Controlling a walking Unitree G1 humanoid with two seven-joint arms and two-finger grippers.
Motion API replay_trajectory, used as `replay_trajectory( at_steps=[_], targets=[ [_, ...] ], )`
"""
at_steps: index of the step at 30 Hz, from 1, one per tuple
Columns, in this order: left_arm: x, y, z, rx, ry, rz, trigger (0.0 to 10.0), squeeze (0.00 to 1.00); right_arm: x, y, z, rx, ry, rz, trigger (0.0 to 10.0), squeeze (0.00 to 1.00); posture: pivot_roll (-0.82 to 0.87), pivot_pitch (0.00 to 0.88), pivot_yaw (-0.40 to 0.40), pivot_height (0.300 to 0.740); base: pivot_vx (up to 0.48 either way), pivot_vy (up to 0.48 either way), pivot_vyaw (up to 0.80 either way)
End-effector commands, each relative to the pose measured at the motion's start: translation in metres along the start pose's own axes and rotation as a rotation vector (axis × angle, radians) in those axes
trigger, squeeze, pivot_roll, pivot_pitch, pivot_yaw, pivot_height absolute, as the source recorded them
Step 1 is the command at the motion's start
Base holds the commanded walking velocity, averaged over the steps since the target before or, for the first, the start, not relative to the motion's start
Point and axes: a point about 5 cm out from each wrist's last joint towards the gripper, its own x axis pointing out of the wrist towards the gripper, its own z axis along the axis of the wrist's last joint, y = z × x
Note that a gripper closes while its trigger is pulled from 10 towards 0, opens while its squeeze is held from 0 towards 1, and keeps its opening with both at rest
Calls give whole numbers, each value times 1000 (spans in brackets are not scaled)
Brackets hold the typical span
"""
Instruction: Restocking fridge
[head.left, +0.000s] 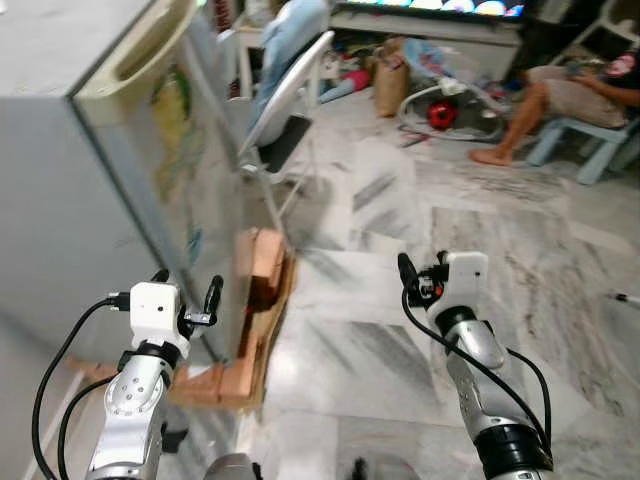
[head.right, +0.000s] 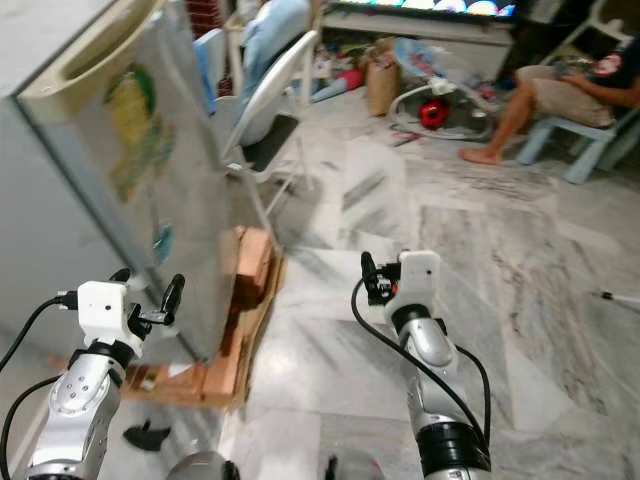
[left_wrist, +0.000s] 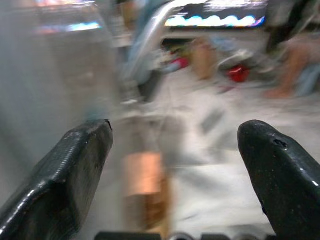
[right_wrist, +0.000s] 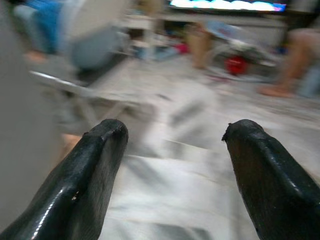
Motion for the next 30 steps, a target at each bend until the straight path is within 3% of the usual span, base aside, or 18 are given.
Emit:
replay_trajectory(
  at_steps=[1,17,24,25,30],
  targets=[
    [-5,11,-3,31,21,26,10000,0,3,8,3,16,-11,19,10000,0,9,0,-59,740,0,0,0],
    [5,15,-5,22,43,74,10000,0,1,7,0,12,-2,13,10000,0,-7,0,-59,740,0,0,0],
    [19,30,-7,26,59,191,10000,0,-3,9,-1,13,5,30,10000,0,-14,0,-64,740,0,0,0],
    [21,35,-7,55,66,232,10000,0,-4,8,-2,13,8,31,10000,0,-22,0,-65,740,0,0,0],
    [26,43,-7,39,77,265,10000,0,-6,5,-2,8,11,28,10000,0,-32,0,-63,740,0,0,0]
  ],
)
